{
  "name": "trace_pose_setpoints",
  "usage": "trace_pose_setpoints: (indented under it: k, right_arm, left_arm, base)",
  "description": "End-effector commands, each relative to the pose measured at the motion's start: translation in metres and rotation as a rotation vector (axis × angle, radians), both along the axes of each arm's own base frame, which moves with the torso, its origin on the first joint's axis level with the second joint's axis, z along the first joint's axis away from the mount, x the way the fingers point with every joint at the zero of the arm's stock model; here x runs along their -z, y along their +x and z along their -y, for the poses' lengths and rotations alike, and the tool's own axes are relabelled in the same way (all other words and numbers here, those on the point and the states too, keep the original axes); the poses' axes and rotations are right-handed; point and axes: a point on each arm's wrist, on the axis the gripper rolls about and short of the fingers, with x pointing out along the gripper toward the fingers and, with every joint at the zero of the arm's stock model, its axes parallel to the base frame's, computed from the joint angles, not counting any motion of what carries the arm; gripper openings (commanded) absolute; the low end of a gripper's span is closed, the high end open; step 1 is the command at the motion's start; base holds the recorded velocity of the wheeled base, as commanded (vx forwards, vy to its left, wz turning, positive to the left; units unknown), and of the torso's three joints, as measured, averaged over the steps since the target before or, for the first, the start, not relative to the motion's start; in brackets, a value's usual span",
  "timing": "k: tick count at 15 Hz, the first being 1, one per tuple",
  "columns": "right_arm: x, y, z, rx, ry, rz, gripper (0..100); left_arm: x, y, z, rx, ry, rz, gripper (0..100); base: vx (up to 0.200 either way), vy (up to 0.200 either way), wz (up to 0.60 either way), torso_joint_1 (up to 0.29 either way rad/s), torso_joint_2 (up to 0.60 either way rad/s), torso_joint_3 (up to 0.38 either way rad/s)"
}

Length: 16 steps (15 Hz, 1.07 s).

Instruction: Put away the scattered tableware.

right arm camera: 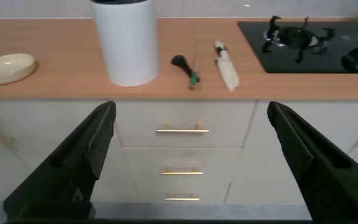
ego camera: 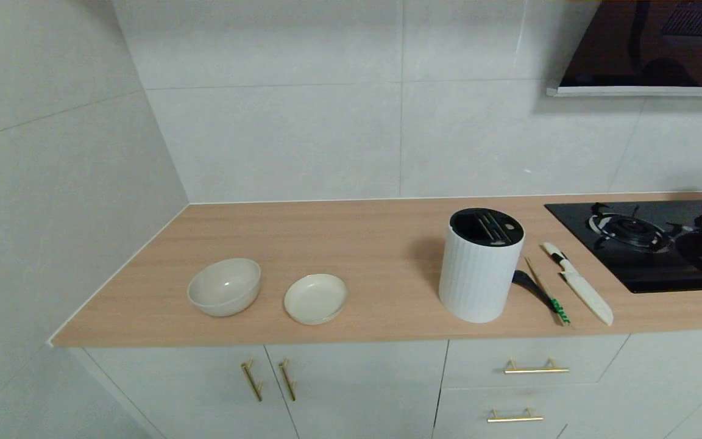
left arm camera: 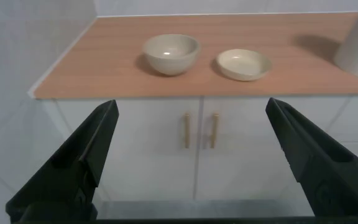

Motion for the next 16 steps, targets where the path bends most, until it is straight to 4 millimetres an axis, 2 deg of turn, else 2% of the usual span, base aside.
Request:
trace_pose_setpoints:
  k: [1,16]
  right_arm:
    - [0.0,0.0001,0.0,0.0,0.0,-0.001,100]
    - [0.0,0.0001,0.0,-0.002,-0.001,-0.001,100]
  left_arm:
    - [0.0,0.0001,0.0,0.0,-0.001,-0.002,100]
    - [0.0,0.0001,0.0,0.0,0.001,-0.002,100]
  base:
    - [0.0,0.2,0.0,-0.002,0.0,0.007]
    - [0.0,0.2,0.0,0.002,0.0,0.005]
